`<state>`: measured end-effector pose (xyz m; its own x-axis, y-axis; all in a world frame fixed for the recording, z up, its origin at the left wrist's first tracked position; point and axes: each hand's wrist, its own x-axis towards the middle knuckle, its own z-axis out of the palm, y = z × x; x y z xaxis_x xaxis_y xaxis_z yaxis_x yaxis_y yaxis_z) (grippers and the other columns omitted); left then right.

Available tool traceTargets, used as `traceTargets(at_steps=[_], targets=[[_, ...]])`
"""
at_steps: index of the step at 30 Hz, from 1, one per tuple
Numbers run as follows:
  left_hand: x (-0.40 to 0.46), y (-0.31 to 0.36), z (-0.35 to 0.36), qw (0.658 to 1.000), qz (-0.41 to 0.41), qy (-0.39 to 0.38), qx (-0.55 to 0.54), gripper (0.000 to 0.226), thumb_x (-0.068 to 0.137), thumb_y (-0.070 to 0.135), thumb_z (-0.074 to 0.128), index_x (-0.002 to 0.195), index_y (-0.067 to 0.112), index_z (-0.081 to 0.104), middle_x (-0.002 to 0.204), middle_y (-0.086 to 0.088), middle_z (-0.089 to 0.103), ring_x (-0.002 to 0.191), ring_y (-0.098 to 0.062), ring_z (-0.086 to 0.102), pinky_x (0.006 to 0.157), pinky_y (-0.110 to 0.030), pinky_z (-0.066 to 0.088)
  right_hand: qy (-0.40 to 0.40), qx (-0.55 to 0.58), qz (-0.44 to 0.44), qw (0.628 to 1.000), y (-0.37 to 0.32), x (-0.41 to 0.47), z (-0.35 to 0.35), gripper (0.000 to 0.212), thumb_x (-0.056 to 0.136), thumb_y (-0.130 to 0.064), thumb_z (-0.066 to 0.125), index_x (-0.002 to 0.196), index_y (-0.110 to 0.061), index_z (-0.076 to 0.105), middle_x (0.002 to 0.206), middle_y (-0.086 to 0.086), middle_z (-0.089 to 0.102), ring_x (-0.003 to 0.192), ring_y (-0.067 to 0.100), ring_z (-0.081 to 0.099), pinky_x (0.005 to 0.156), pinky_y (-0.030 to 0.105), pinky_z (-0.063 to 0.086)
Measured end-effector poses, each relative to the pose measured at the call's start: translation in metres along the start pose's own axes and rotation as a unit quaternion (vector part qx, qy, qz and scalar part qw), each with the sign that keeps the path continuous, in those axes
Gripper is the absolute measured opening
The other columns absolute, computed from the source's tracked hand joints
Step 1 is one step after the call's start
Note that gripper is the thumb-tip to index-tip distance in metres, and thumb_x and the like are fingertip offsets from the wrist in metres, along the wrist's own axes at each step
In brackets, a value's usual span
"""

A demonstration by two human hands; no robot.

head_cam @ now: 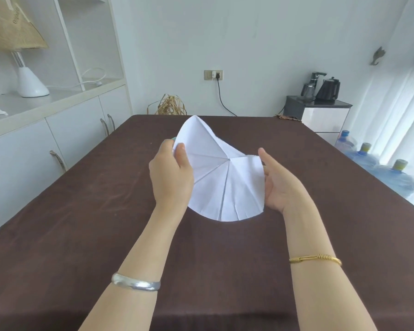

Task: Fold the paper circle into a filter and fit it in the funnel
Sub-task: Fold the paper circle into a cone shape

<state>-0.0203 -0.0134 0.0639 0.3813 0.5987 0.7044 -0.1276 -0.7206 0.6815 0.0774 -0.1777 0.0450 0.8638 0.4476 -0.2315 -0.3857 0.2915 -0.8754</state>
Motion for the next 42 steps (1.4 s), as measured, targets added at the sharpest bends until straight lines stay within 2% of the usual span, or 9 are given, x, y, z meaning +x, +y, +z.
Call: traceTargets(at_steps=[3, 6, 9, 16, 25, 29, 33, 37, 42], targets=[[0.003, -0.007, -0.002, 1.0, -0.019, 0.0, -0.013, 0.027, 0.092, 0.012, 0.045, 0.066, 0.003, 0.043, 0.053, 0.0, 0.034, 0.049, -0.015, 0.028, 0.048, -0.023, 0.026, 0.019, -0.04, -0.091, 0.995, 0.002, 0.0, 0.01, 0.019, 0.079, -0.028, 0.071, 0.065, -0.016, 0.076, 0.076, -0.002, 0.075, 0.07, 0.015, 0.071, 0.067, 0.029, 0.055], [0.007, -0.013, -0.008, 0.995, -0.071, 0.005, -0.066, 0.039, 0.087, 0.017, 0.049, 0.056, 0.008, 0.029, 0.051, 0.003, 0.023, 0.049, -0.012, 0.019, 0.045, -0.023, 0.015, 0.03, -0.11, -0.204, 0.972, -0.001, -0.004, 0.019, 0.012, 0.083, -0.023, 0.066, 0.074, -0.017, 0.072, 0.073, -0.002, 0.073, 0.066, 0.013, 0.068, 0.058, 0.024, 0.055], [0.012, -0.019, -0.013, 0.986, -0.124, -0.014, -0.109, 0.049, 0.084, 0.029, 0.057, 0.052, 0.013, 0.025, 0.047, 0.007, 0.02, 0.044, -0.009, 0.02, 0.042, -0.018, 0.016, 0.027, -0.133, -0.256, 0.957, -0.001, -0.007, 0.024, 0.009, 0.086, -0.019, 0.063, 0.08, -0.018, 0.07, 0.078, -0.001, 0.072, 0.073, 0.017, 0.067, 0.065, 0.03, 0.055], [0.018, -0.025, -0.016, 0.994, -0.088, -0.033, -0.054, 0.042, 0.088, 0.019, 0.05, 0.057, 0.011, 0.024, 0.055, -0.002, 0.022, 0.053, -0.017, 0.019, 0.049, -0.03, 0.017, 0.068, -0.136, -0.316, 0.937, 0.002, -0.008, 0.028, 0.013, 0.084, -0.015, 0.065, 0.073, -0.021, 0.067, 0.069, -0.007, 0.067, 0.064, 0.01, 0.062, 0.057, 0.022, 0.053], [0.011, -0.03, -0.014, 0.998, -0.063, -0.016, 0.001, 0.039, 0.091, 0.02, 0.05, 0.06, 0.002, 0.035, 0.057, -0.01, 0.029, 0.055, -0.02, 0.023, 0.049, -0.028, 0.017, 0.137, -0.208, -0.343, 0.906, 0.006, -0.004, 0.03, 0.018, 0.084, -0.019, 0.066, 0.067, -0.023, 0.063, 0.062, -0.008, 0.06, 0.057, 0.007, 0.052, 0.055, 0.02, 0.045], [0.016, -0.034, -0.02, 0.982, -0.128, -0.103, -0.09, 0.049, 0.08, 0.034, 0.066, 0.066, -0.008, 0.045, 0.062, -0.01, 0.04, 0.056, -0.016, 0.036, 0.054, -0.027, 0.032, 0.135, -0.233, -0.356, 0.895, 0.0, -0.007, 0.031, 0.02, 0.085, -0.022, 0.065, 0.065, -0.024, 0.06, 0.059, -0.011, 0.056, 0.052, 0.0, 0.048, 0.05, 0.013, 0.041], [0.014, -0.036, -0.021, 0.983, -0.148, -0.078, -0.071, 0.041, 0.082, 0.023, 0.064, 0.054, 0.005, 0.039, 0.052, -0.004, 0.035, 0.044, -0.01, 0.032, 0.035, -0.01, 0.026, 0.14, -0.219, -0.339, 0.904, -0.004, -0.011, 0.038, 0.018, 0.083, -0.029, 0.066, 0.068, -0.02, 0.06, 0.06, -0.01, 0.053, 0.048, -0.004, 0.046, 0.047, 0.008, 0.038], [0.016, -0.034, -0.021, 0.997, -0.069, -0.027, 0.007, 0.04, 0.087, 0.019, 0.058, 0.06, -0.002, 0.037, 0.06, -0.014, 0.032, 0.057, -0.021, 0.025, 0.049, -0.029, 0.019, 0.055, -0.146, -0.155, 0.975, 0.001, -0.014, 0.041, 0.013, 0.081, -0.027, 0.068, 0.083, -0.014, 0.07, 0.086, 0.001, 0.073, 0.077, 0.016, 0.069, 0.069, 0.028, 0.054], [0.016, -0.033, -0.021, 0.999, -0.028, -0.024, 0.026, 0.04, 0.089, 0.017, 0.056, 0.06, 0.005, 0.032, 0.059, -0.014, 0.031, 0.057, -0.021, 0.022, 0.049, -0.03, 0.013, 0.102, -0.167, -0.199, 0.96, 0.007, -0.013, 0.047, 0.013, 0.084, -0.01, 0.063, 0.086, 0.002, 0.067, 0.088, 0.011, 0.068, 0.08, 0.024, 0.063, 0.074, 0.038, 0.052]])
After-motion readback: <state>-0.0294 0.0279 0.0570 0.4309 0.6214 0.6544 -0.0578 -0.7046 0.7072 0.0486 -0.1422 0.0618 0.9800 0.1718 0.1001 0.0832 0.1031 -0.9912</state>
